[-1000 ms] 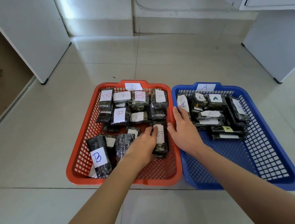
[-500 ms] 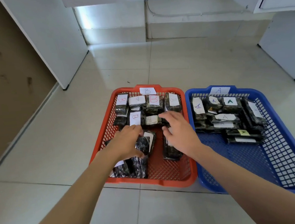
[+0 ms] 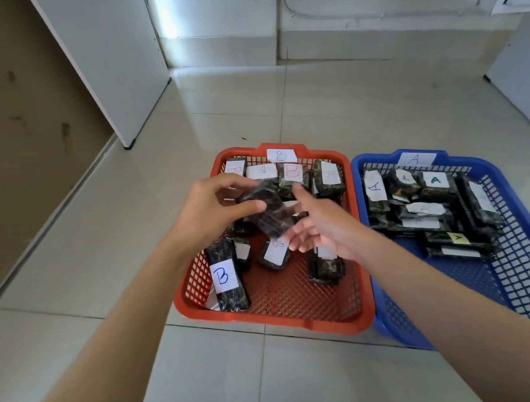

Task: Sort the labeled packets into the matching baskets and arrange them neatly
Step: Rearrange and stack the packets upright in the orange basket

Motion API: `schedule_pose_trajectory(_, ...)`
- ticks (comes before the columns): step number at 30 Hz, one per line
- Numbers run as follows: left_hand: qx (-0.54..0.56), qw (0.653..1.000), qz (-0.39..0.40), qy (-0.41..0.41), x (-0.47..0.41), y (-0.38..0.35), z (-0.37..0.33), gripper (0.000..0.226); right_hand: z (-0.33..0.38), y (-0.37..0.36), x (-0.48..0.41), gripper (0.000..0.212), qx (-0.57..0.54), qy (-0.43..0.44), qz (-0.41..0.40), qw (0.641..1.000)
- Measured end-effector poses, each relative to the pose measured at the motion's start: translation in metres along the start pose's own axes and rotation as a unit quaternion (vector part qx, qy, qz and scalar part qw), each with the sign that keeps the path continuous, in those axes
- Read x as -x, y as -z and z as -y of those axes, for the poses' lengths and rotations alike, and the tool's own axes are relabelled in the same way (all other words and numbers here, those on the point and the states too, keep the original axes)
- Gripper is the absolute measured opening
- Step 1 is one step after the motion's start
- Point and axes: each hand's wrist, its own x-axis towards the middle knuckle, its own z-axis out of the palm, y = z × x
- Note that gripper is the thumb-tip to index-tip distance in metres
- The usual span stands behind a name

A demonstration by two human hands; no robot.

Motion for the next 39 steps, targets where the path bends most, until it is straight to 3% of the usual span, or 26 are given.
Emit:
schedule_pose_trajectory(3, 0.071, 0.995, 0.059, -0.044, 0.005, -0.023, -0.004, 0.031, 0.01, 0.02, 0.006, 0.032, -0.106, -0.014, -0.012, 0.994)
schedule_pose_trajectory(5, 0.132, 0.987, 0.093, -0.018, 0.011, -0.037, -0.001, 0.034, 0.008, 0.033, 0.009, 0.024, -0.161, 0.012, -0.048, 0.986)
schedule_pose_trajectory(7, 0.163, 0.981, 0.099, 0.035, 0.016, -0.051, 0.01, 0.038, 0.001, 0.045, 0.011, 0.03, -0.162, 0.031, -0.084, 0.983)
schedule_pose_trajectory(9, 0.045, 0.997, 0.036, 0.059, 0.016, -0.064, 0.029, 0.035, -0.004, 0.05, 0.016, 0.04, -0.137, 0.042, -0.101, 0.984)
schedule_pose_trajectory(11, -0.181, 0.982, -0.002, 0.052, 0.014, -0.074, 0.045, 0.04, -0.006, 0.052, 0.02, 0.048, -0.095, 0.061, -0.119, 0.986)
schedule_pose_trajectory(14, -0.388, 0.914, 0.078, 0.088, 0.014, -0.092, 0.054, 0.063, -0.009, 0.054, 0.02, 0.052, -0.039, 0.081, -0.144, 0.985)
schedule_pose_trajectory(17, -0.457, 0.878, 0.106, 0.093, 0.012, -0.105, 0.056, 0.065, -0.009, 0.052, 0.02, 0.048, -0.021, 0.08, -0.138, 0.987)
schedule_pose_trajectory(19, -0.461, 0.878, 0.095, 0.089, 0.01, -0.104, 0.052, 0.056, -0.009, 0.051, 0.021, 0.045, -0.008, 0.078, -0.132, 0.988)
schedule_pose_trajectory(24, -0.353, 0.928, 0.017, 0.113, 0.015, -0.068, 0.031, 0.05, -0.009, 0.046, 0.014, 0.042, 0.039, 0.086, -0.155, 0.983)
schedule_pose_trajectory(29, -0.355, 0.924, -0.09, 0.112, 0.011, -0.017, 0.033, 0.04, -0.014, 0.01, 0.001, 0.04, 0.142, 0.074, -0.062, 0.985)
schedule_pose_trajectory(34, -0.429, 0.897, -0.066, 0.081, 0.007, -0.011, 0.048, 0.036, -0.031, -0.021, -0.017, 0.044, 0.266, 0.084, -0.035, 0.96)
schedule_pose_trajectory(39, -0.494, 0.865, -0.054, 0.073, 0.011, -0.019, 0.055, 0.058, -0.033, -0.014, -0.017, 0.046, 0.476, 0.147, -0.111, 0.86)
